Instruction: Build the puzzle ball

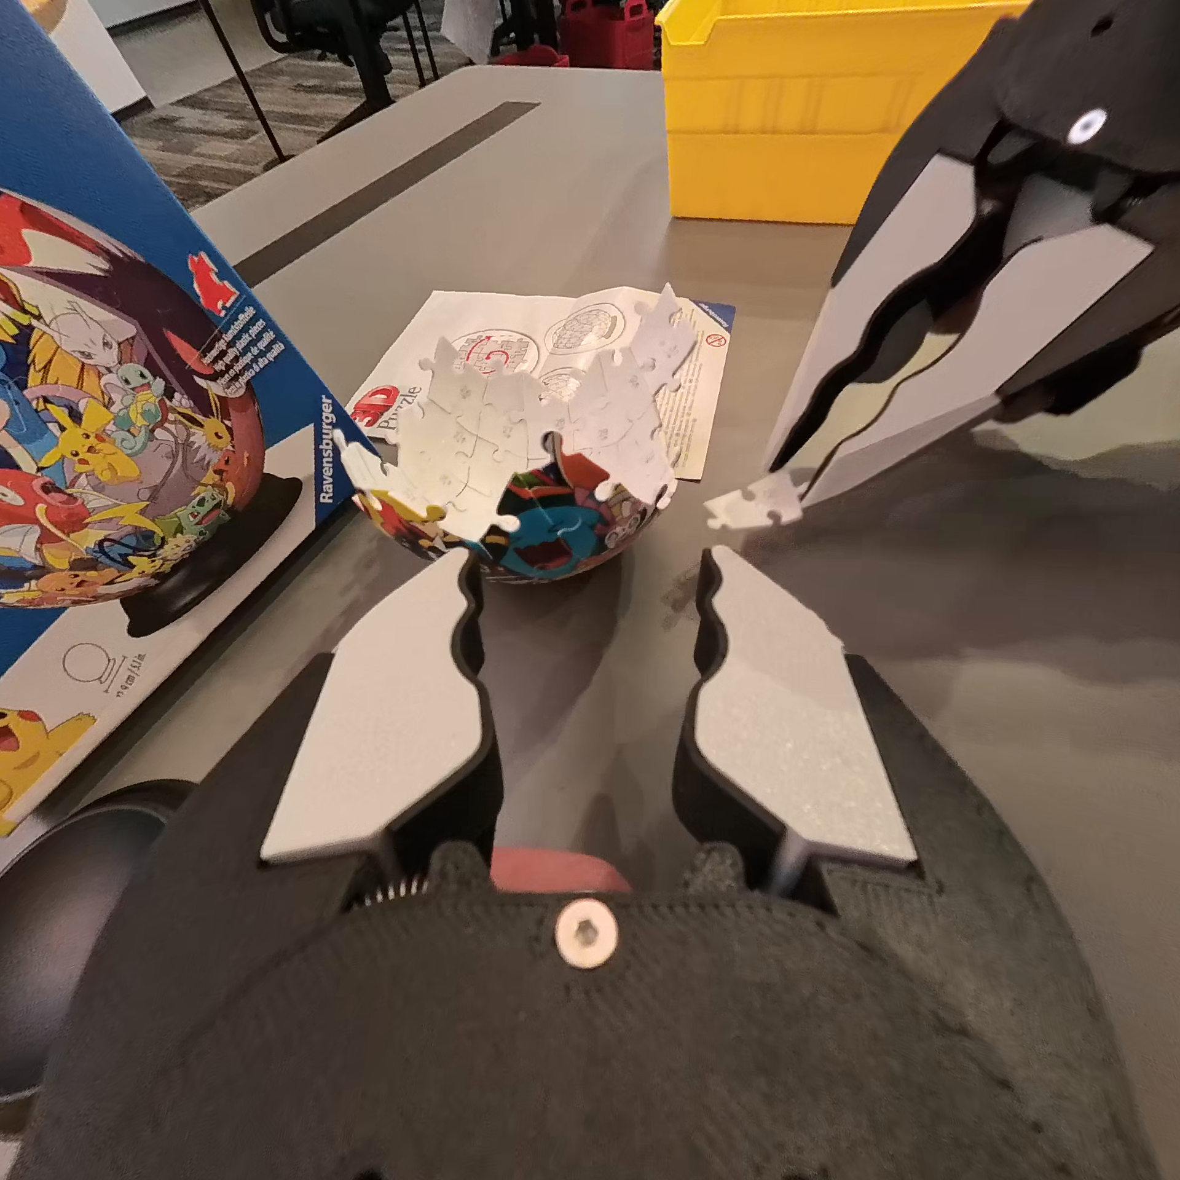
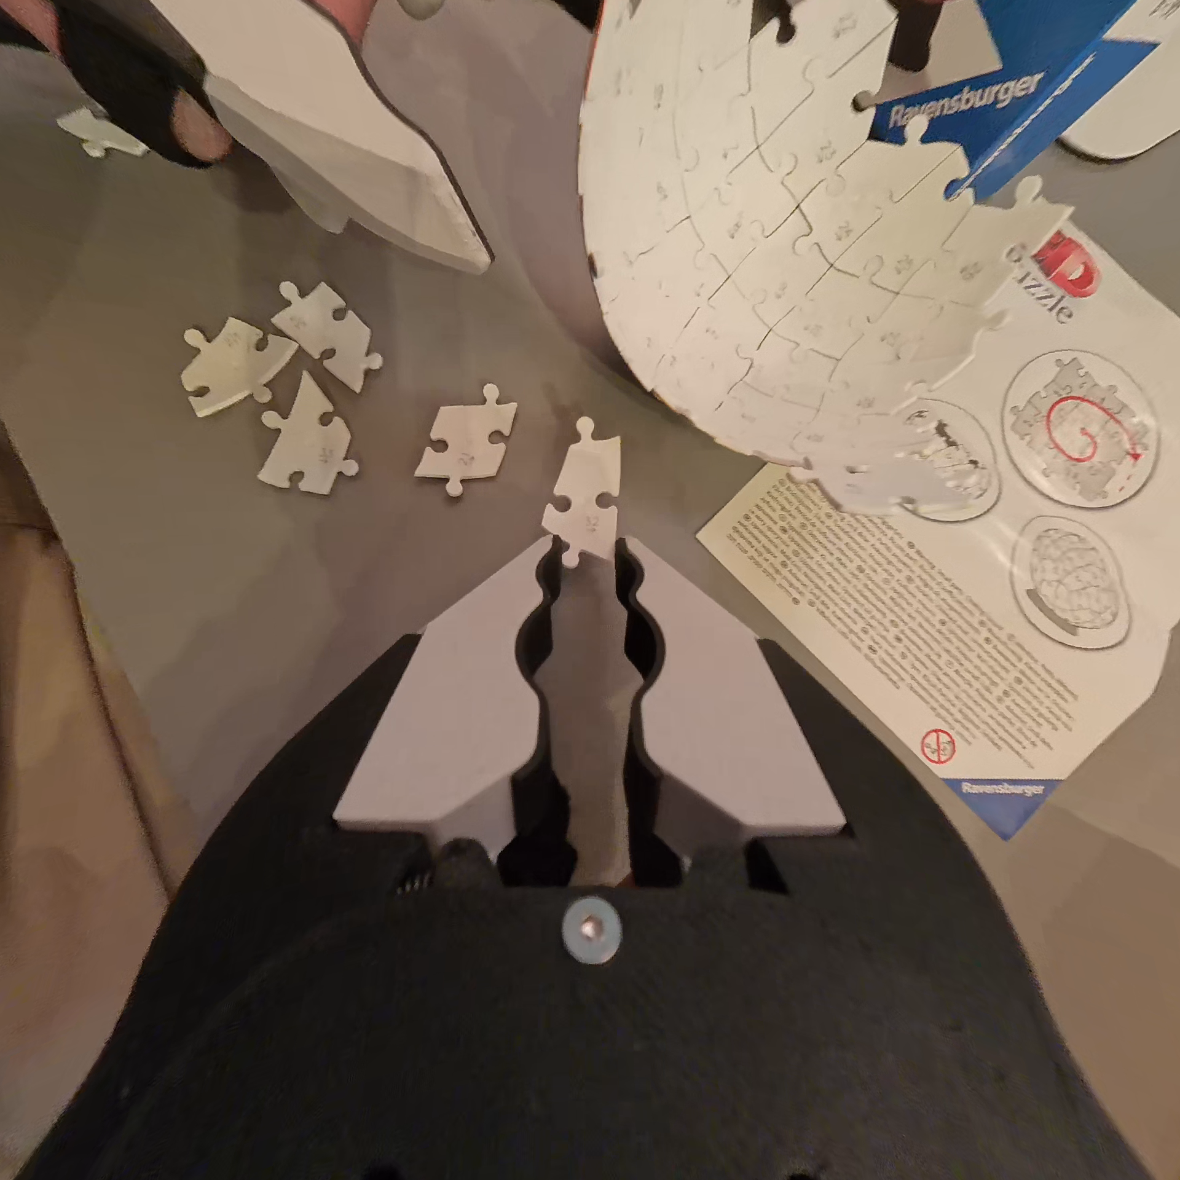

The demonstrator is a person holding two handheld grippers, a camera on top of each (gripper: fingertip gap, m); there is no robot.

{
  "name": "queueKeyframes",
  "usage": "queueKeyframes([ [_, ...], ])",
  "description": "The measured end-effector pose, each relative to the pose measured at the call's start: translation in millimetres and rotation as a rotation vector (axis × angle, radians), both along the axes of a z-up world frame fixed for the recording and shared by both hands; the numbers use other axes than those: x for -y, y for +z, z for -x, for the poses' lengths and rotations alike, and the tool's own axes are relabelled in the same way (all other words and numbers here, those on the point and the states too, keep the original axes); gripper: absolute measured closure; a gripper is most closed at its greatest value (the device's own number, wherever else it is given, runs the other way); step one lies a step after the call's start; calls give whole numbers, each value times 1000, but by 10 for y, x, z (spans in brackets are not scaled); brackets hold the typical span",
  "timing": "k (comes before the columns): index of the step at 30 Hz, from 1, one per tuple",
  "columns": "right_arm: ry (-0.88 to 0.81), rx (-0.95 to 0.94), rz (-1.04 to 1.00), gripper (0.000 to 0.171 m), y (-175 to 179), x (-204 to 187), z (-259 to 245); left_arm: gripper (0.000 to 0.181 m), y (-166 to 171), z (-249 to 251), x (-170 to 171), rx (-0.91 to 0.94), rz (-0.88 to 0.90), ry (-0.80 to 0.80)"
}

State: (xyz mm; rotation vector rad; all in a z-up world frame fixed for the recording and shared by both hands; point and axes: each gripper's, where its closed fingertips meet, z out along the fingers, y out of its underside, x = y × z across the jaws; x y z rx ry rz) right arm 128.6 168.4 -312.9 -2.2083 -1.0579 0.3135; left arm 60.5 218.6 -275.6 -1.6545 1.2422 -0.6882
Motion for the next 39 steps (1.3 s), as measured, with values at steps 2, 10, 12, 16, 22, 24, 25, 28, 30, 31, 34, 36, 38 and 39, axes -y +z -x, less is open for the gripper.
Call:
queueKeyframes([
  [2, 11, 7, 4, 157, 81, 25, -34, 117, -4, 4, -7, 0, 2, 4],
  [10, 14, 90, -39, 157, 441, -78, -195, 117, 33, 36, -48, 13, -3, 36],
  [12, 9, 106, -45, 157, 476, -112, -211, 115, 41, 53, -59, 16, 6, 40],
  [16, 1, 108, -47, 157, 501, -126, -223, 110, 122, 176, -157, 95, 113, 45],
  [22, -5, 77, -55, 157, 532, -71, -181, 107, 146, 435, -622, 178, 390, 181],
  [24, -5, 64, -56, 157, 541, -65, -160, 107, 133, 398, -758, 173, 473, 212],
  [25, -4, 66, -58, 157, 542, -64, -154, 108, 123, 327, -755, 156, 518, 183],
  [28, -8, 50, -68, 157, 579, -65, -137, 111, 2, 159, -777, 62, 623, 147],
  [30, -10, 49, -72, 157, 588, -56, -141, 116, -106, 102, -768, -25, 666, 131],
  [31, -9, 46, -72, 157, 586, -49, -140, 122, -140, 93, -788, -64, 656, 134],
  [34, -6, 45, -72, 157, 572, -28, -144, 138, -222, 83, -805, -170, 649, 139],
  [36, -6, 37, -77, 157, 581, -25, -144, 149, -251, 79, -809, -241, 613, 129],
  [38, -6, 32, -82, 157, 587, -28, -148, 159, -267, 72, -831, -289, 589, 135],
  [39, -5, 31, -83, 157, 589, -30, -151, 163, -274, 73, -847, -308, 573, 138],
])
